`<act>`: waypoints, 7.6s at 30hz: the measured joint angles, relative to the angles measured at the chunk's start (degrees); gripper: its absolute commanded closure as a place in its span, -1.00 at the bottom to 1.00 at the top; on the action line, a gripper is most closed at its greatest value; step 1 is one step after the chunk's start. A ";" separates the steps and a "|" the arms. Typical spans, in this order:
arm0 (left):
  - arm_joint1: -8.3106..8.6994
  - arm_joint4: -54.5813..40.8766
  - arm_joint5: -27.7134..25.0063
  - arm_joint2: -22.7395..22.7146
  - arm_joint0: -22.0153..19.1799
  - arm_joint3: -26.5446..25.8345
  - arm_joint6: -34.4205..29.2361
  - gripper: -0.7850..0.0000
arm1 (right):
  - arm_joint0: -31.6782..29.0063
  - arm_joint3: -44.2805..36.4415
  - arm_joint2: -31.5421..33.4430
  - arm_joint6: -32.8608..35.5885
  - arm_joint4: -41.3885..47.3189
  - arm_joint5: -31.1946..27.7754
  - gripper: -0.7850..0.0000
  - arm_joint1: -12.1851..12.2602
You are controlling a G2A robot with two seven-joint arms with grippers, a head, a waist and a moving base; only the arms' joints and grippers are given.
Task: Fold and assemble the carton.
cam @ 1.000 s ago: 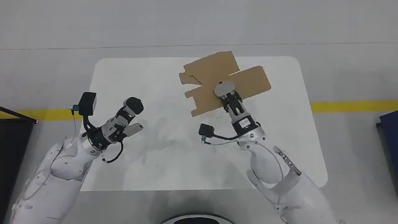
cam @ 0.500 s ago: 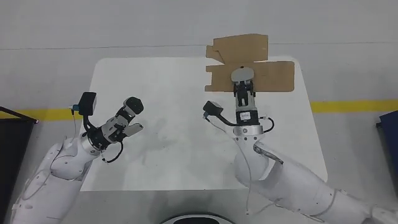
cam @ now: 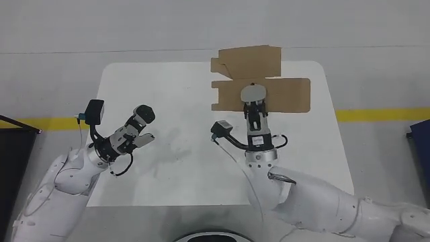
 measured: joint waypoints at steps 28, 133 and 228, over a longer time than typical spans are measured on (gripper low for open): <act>0.00 0.00 0.00 0.00 0.00 0.00 0.00 -1.00 | -19.24 -2.68 35.70 -73.93 81.79 12.45 1.00 11.17; -0.56 22.41 8.20 10.97 -3.77 -7.18 10.20 1.00 | -10.98 20.94 31.57 -60.65 169.48 -45.41 -1.00 -4.38; -4.00 66.36 41.14 5.66 7.39 -16.25 29.05 1.00 | -13.77 25.64 39.60 -51.40 175.34 -42.89 0.26 -12.78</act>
